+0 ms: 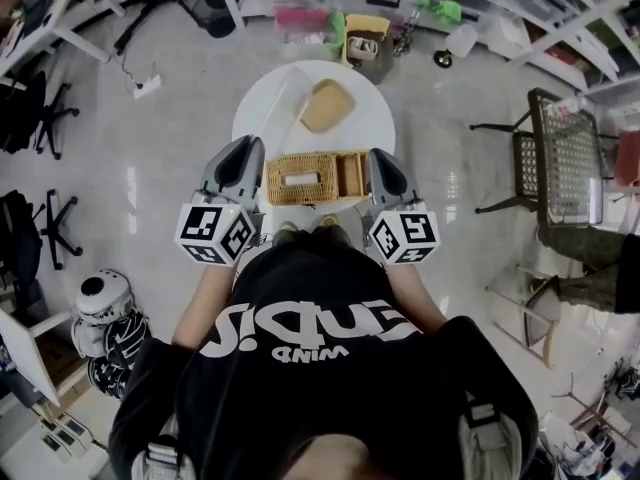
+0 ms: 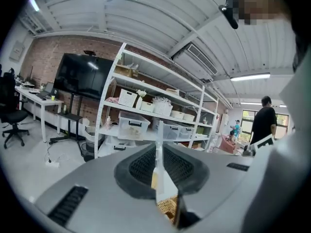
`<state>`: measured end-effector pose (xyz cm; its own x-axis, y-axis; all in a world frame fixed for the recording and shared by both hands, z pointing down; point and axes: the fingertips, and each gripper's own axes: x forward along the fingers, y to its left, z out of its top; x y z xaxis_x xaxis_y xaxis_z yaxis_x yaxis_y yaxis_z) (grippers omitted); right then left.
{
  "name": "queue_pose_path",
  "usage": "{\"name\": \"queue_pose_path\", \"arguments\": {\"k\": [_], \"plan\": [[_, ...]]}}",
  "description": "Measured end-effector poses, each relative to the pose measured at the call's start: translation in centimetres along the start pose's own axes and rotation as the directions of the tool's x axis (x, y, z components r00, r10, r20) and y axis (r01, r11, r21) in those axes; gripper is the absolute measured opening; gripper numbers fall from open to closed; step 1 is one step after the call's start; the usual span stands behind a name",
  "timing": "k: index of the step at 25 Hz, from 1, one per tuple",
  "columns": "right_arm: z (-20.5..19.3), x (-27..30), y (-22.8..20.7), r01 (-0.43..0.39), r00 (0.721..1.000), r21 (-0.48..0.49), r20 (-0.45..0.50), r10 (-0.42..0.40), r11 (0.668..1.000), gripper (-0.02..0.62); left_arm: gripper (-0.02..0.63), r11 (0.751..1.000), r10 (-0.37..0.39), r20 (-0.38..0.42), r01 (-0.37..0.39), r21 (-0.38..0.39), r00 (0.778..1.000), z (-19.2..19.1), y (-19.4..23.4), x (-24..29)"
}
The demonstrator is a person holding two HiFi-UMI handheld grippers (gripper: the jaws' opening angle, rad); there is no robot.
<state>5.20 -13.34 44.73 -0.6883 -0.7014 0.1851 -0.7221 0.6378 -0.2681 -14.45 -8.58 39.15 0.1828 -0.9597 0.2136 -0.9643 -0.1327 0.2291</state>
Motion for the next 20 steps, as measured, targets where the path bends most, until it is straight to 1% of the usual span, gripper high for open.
{"name": "queue_pose_path", "arguments": {"k": [5, 10, 15, 20], "plan": [[0.2, -0.2, 0.9, -0.001, 0.999, -0.030, 0.051, 0.003, 1.000, -0.002, 0.040, 1.000, 0.018, 0.047, -0.019, 0.008, 0.999, -2.3, 1.7, -2.0], [-0.4, 0.1, 1.1, -0.001, 0.999, -0.054, 0.044, 0.003, 0.999, -0.002, 0.040, 1.000, 0.019, 0.109, -0.021, 0.013, 0.994, -3.3, 3.0, -1.9], [-0.7, 0.1, 1.0, 0.022, 0.999, -0.057, 0.047, -0.020, 0.998, -0.002, 0.040, 0.999, 0.028, 0.120, -0.030, 0.016, 0.992, -3.4, 3.4, -1.3], [-1.0, 0.7, 1.3, 0.019, 0.999, -0.067, 0.042, -0.016, 0.998, -0.002, 0.040, 0.999, 0.034, 0.115, -0.034, 0.005, 0.993, -3.4, 3.9, -0.6]]}}
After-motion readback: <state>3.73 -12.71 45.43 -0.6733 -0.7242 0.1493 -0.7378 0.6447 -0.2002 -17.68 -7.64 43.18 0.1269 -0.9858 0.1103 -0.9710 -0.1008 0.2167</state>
